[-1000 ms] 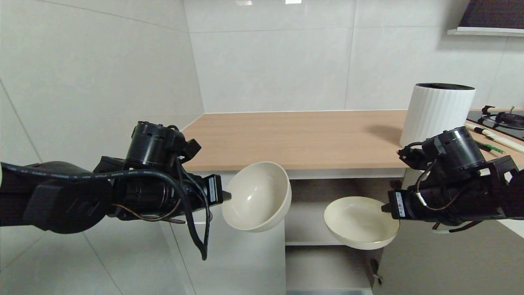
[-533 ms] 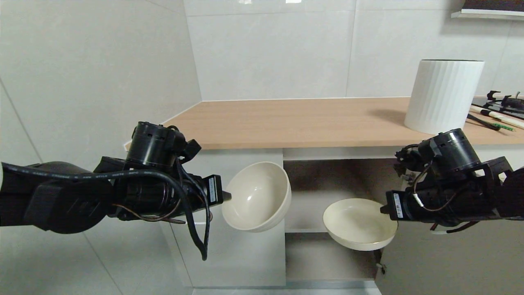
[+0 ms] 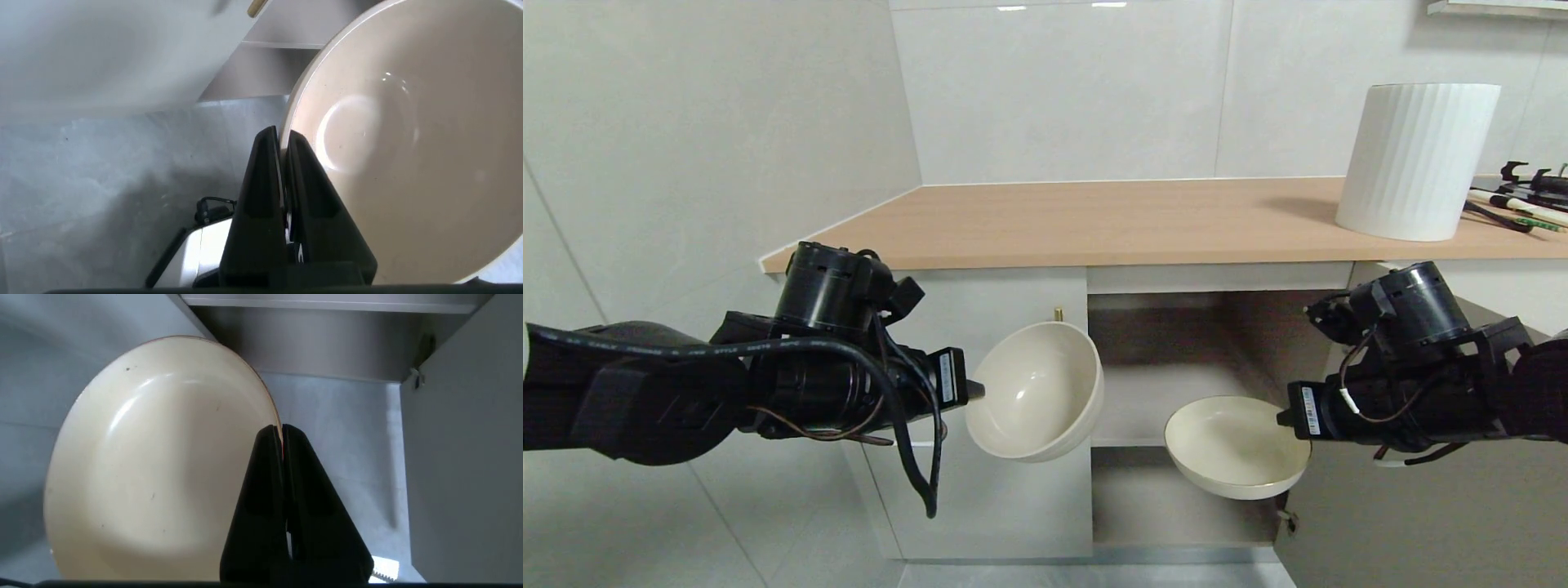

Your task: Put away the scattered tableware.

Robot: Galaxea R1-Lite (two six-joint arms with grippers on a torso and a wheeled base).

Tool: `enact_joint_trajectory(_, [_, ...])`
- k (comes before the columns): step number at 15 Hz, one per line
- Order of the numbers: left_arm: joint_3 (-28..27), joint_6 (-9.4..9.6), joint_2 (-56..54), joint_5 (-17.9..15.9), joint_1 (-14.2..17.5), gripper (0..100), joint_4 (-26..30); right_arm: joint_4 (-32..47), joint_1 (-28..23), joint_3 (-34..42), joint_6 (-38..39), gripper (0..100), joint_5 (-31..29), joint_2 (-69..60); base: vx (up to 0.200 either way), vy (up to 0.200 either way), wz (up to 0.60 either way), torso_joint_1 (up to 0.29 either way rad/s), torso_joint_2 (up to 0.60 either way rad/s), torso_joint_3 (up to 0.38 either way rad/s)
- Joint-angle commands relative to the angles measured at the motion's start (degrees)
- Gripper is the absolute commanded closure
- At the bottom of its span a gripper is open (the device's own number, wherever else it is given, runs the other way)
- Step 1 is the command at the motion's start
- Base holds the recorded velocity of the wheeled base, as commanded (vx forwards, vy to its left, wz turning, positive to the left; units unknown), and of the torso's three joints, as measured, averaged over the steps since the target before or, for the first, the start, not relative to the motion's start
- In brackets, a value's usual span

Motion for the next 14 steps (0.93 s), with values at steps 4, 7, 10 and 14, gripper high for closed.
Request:
enact_joint_trajectory(4, [-1.1, 0.23, 1.9, -0.1, -0.2, 100, 0.0, -6.7, 0.0, 0.2, -0.3, 100, 0.0, 6.0, 0.0, 0.0, 0.0, 0.0, 0.0, 0.0])
enact_joint_trajectory(7, [-1.5, 2.87, 4.0, 0.0, -0.4, 100, 0.1, -19.5, -0.9, -2.7, 0.2, 100, -0.3, 18.5, 0.0, 0.0, 0.0, 0.0, 0.0, 0.0])
enact_joint_trajectory(10, [-1.7, 2.87, 4.2, 0.0, -0.4, 100, 0.3, -28.7, -1.6, -7.3, -0.1, 100, -3.1, 30.5, 0.0, 0.0, 0.0, 0.0, 0.0, 0.0])
enact_joint_trajectory(14, [-1.7, 4.45, 5.3, -0.1, -1.2, 100, 2.1, -28.4, -2.4, -14.6, -0.3, 100, -5.1, 37.0, 0.0, 0.0, 0.0, 0.0, 0.0, 0.0])
